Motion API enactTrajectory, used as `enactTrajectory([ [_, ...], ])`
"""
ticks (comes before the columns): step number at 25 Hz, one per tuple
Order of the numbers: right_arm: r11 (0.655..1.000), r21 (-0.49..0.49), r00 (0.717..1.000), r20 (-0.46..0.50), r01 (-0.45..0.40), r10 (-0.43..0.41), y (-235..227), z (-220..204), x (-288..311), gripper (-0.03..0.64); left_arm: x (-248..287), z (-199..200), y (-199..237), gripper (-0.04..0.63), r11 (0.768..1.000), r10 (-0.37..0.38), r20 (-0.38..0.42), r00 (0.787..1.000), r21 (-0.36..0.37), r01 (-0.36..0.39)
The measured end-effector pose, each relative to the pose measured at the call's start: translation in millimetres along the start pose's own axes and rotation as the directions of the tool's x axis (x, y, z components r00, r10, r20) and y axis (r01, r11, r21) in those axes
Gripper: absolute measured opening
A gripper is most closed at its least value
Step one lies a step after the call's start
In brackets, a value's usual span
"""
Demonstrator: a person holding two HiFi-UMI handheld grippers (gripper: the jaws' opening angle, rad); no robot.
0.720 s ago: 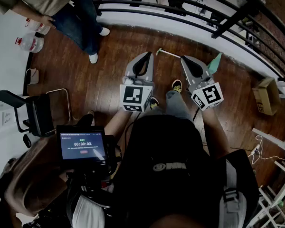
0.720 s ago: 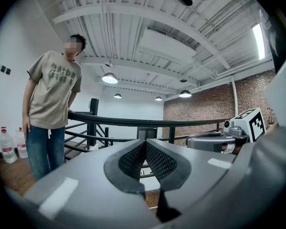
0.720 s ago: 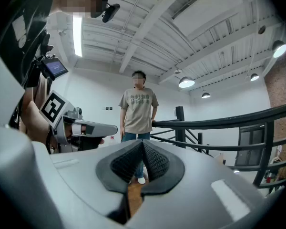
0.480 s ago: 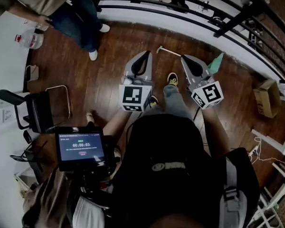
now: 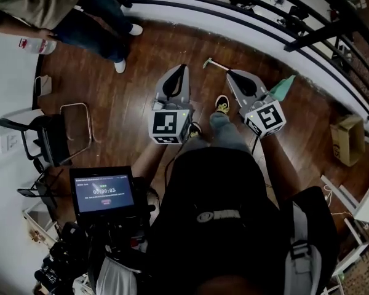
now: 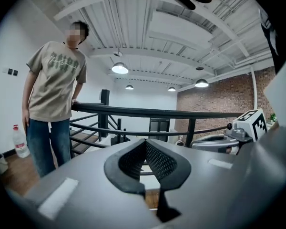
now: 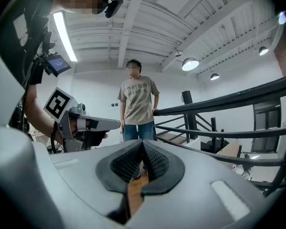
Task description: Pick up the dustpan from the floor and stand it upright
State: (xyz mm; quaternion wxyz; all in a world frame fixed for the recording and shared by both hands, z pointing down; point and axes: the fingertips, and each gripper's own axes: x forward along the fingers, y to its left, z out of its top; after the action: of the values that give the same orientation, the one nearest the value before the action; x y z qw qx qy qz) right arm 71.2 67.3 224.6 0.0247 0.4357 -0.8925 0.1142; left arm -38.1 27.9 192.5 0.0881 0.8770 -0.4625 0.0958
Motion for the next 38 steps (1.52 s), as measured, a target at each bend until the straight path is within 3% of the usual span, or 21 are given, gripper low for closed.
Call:
enactTrajectory([
  [10, 0.995, 0.031, 0.994, -0.049, -0.093, 0.095, -47, -9, 25, 0.003, 39, -4, 13, 0.020, 0.995, 0.096, -0.039, 0.995, 0.019, -0.095],
  [17, 0.992, 0.030, 0.986, -0.107, -0.122, 0.124, -52, -34, 50, 0.003, 61, -25, 30, 0.020, 0.995, 0.093, -0.056, 0.994, 0.032, -0.091],
  [23, 0.992, 0.108, 0.990, -0.118, -0.063, 0.076, -75, -82, 79, 0.003, 93, -87, 42, 0.020, 0.999, 0.053, -0.132, 0.990, 0.013, -0.052],
  [31, 0.994, 0.108, 0.987, -0.162, -0.001, 0.019, -99, -156, 117, 0.003, 111, -179, 54, 0.020, 1.000, 0.005, -0.213, 0.977, -0.012, -0.008],
  [38, 0.993, 0.112, 0.975, -0.214, -0.032, 0.055, -120, -294, 143, 0.003, 152, -320, 87, 0.020, 1.000, -0.002, -0.261, 0.965, 0.020, 0.007],
])
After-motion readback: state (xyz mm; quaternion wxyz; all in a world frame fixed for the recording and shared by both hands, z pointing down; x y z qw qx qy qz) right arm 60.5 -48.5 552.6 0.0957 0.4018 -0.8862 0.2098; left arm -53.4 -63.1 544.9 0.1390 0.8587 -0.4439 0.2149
